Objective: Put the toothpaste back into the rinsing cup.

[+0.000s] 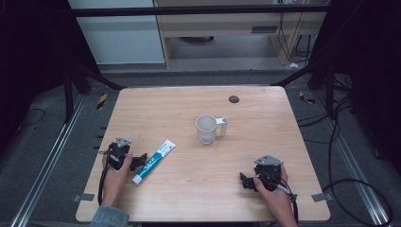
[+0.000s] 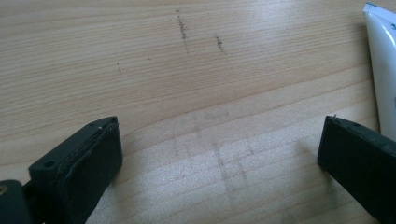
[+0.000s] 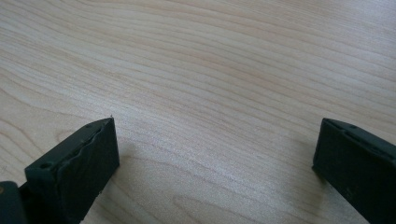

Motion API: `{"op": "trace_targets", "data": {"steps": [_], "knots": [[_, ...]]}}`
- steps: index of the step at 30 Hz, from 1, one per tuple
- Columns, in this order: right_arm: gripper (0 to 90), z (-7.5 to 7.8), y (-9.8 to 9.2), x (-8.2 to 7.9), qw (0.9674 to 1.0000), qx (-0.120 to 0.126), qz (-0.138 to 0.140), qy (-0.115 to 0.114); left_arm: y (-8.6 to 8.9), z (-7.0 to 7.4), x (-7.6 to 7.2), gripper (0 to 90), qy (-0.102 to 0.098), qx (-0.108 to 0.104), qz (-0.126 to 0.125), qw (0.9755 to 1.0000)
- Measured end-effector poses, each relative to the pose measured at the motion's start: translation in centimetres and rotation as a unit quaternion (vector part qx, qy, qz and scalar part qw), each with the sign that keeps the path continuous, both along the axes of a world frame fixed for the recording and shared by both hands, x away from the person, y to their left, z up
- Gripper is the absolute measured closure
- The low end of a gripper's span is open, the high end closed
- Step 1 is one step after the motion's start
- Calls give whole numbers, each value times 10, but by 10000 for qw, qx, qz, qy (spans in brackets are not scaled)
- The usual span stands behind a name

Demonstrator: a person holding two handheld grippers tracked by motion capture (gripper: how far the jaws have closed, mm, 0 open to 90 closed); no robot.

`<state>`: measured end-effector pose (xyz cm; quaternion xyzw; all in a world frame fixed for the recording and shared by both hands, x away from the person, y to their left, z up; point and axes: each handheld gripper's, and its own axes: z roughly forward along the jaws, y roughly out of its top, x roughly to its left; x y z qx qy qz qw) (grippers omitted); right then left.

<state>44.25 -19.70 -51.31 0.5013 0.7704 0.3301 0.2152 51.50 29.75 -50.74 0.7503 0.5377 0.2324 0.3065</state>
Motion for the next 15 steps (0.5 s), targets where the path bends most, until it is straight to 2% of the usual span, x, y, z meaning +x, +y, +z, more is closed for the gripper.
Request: {"op": "trace_targets", "data": {"steps": [5, 7, 11, 15], "knots": [[4, 0, 0, 0, 10000, 4, 8, 0, 4, 0, -1, 0, -31, -22, 19, 10000], [4, 0, 0, 0, 10000, -10, 2, -2, 8, 1, -2, 38, -81, -43, 73, 9999], [4, 0, 0, 0, 10000, 5, 8, 2, 19, 13, -7, 39, -359, -213, 294, 9987], [4, 0, 0, 0, 10000, -10, 3, -1, 25, 24, -15, 34, -403, -235, 289, 9985]]}}
